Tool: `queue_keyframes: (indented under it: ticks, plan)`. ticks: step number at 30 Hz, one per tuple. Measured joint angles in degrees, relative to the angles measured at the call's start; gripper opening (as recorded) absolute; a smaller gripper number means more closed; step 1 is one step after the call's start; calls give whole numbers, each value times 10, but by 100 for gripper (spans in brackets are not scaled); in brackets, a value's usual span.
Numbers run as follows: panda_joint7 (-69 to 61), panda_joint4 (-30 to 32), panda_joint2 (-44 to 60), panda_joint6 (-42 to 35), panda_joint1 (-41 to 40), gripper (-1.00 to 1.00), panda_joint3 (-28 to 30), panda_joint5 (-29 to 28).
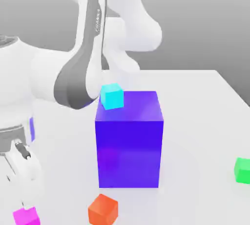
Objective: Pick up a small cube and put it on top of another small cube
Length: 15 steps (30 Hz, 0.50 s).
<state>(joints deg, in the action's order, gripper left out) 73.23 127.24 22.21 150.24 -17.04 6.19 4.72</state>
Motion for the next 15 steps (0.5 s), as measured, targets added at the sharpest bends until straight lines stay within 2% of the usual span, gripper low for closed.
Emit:
queue_keyframes:
  ticks: [4,5,11,15]
  plan:
    - [-4,-16,83,57,-14,0,-12,15]
    - [-6,-19,95,66,-15,-100,-14,17]
    - [-6,-20,101,71,-16,-100,-15,18]
    - [1,-7,43,27,-9,-100,-6,8]
